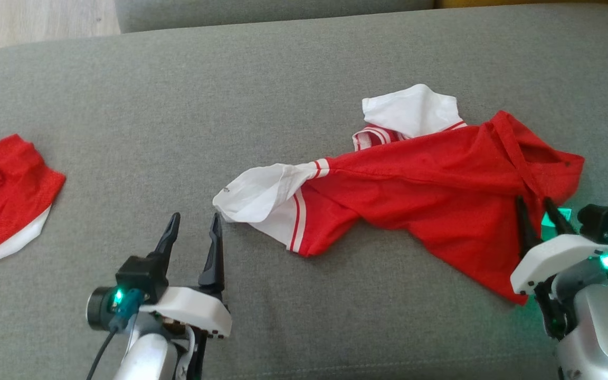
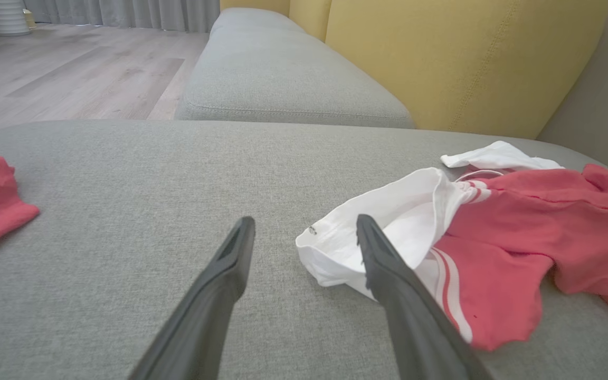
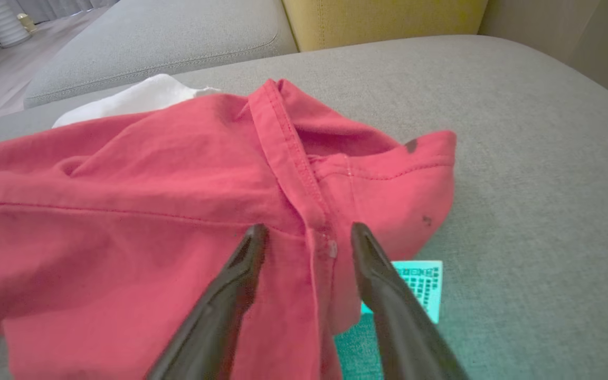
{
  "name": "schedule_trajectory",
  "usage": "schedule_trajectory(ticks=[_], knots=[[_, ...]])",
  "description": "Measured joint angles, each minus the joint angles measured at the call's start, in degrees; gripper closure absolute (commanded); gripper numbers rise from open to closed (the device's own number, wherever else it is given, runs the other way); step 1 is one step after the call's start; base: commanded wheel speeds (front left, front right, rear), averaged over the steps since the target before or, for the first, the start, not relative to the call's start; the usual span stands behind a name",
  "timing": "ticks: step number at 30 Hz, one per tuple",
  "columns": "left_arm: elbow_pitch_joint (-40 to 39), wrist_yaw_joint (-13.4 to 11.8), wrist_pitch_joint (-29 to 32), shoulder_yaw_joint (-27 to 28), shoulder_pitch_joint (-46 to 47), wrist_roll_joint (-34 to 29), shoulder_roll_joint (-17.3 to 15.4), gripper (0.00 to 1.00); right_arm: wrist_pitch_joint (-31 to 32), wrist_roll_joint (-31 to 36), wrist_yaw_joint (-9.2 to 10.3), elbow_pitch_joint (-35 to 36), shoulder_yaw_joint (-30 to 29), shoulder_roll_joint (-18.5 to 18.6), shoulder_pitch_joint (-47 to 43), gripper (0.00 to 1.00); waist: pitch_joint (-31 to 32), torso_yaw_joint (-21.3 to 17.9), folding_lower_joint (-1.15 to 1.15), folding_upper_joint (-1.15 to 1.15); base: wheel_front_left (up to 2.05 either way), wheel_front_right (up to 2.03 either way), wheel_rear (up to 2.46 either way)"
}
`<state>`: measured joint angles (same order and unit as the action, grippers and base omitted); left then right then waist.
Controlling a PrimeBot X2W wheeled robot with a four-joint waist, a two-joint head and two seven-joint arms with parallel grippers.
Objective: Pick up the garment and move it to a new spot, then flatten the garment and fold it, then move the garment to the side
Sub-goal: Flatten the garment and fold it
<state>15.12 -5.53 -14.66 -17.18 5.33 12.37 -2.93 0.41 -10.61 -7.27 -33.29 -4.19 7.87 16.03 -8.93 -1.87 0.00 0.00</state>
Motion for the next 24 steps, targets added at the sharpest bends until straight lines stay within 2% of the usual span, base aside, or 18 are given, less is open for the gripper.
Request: schedule_trajectory(ticks=[1,7,13,20,24], knots=[[0.04,-0.01,0.00,-0.11,0.00,0.00,0.00,0.00,0.00,-0.04,0.00,-0.24,0.07,0.00,-0.01,1.00,0.05,-0.06,0.00,0.00,0.00,0.00,0.00],[0.45,-0.02,0.00,-0.42,0.03,0.01,0.01,0.00,-0.57,-1.08,0.00,-0.31,0.55,0.23,-0.01,1.00,0.35,-0.57,0.00,0.00,0.00,0.00,0.00],[2.70,0.21,0.00,-0.73,0.06,0.98,0.01,0.00,-0.52,-3.99,0.00,5.10,-0.16,0.30,-0.20,1.00,0.65,-1.67,0.00,0.00,0.00,0.00,0.00],[11.15,4.03,0.00,-3.64,2.56,0.48,0.08,0.00,3.22,-7.09,0.00,12.14,-2.60,1.66,-0.53,1.00,0.16,-3.48,0.00,0.00,0.00,0.00,0.00],[16.30,3.60,0.01,-4.28,4.70,-0.70,0.11,0.00,4.15,-7.09,0.00,13.67,-3.05,1.78,-0.99,1.00,-0.29,-3.81,0.00,0.00,0.00,0.00,0.00]])
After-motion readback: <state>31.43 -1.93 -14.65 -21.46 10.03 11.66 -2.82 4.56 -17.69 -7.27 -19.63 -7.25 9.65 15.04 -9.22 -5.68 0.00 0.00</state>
